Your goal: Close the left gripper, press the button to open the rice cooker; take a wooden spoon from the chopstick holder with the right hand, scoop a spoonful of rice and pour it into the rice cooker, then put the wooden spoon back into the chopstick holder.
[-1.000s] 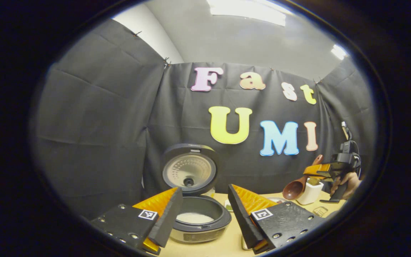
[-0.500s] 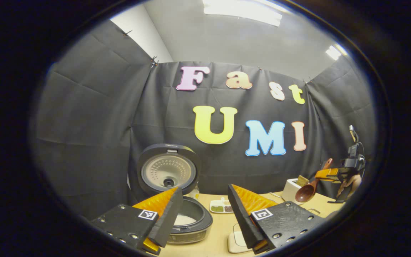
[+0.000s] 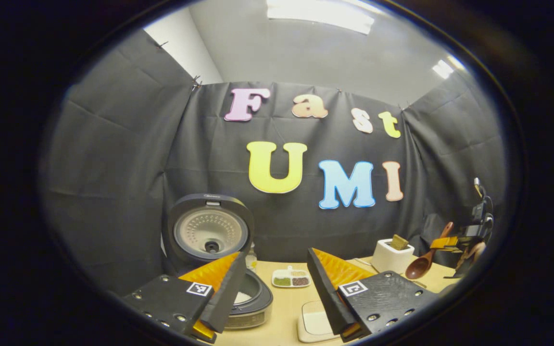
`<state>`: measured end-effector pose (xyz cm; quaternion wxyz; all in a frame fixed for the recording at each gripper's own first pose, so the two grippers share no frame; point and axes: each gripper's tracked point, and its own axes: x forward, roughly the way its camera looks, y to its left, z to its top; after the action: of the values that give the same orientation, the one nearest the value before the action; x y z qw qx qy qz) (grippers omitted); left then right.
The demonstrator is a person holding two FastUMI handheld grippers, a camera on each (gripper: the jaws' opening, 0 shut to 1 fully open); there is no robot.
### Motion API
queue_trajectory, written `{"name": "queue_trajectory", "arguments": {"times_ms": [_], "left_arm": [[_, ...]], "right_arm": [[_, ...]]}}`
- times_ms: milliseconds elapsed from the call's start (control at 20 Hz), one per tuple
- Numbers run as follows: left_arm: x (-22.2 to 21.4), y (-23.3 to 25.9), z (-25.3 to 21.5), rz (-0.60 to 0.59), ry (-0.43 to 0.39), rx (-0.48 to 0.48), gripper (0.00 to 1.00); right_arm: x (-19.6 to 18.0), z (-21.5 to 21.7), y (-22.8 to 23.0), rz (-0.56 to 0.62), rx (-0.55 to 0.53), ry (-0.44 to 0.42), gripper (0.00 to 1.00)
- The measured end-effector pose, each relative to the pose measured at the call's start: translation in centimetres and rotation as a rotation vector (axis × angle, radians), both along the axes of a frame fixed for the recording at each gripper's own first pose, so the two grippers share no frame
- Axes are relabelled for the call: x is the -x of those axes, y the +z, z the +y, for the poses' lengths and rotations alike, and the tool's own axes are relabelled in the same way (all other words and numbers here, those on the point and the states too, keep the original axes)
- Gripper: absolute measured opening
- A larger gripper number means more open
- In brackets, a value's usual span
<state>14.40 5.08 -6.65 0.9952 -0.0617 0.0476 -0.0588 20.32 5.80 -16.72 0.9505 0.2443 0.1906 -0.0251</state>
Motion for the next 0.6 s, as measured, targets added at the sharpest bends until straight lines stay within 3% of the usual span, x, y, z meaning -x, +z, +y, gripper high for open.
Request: {"name": "queue_trajectory", "arguments": {"times_ms": [600], "left_arm": [[0.2, -0.3, 0.0, 0.012, 0.003, -0.018, 0.78]], "right_arm": [[2.2, -0.5, -5.1, 0.074, 0.102, 0.017, 0.07]]}}
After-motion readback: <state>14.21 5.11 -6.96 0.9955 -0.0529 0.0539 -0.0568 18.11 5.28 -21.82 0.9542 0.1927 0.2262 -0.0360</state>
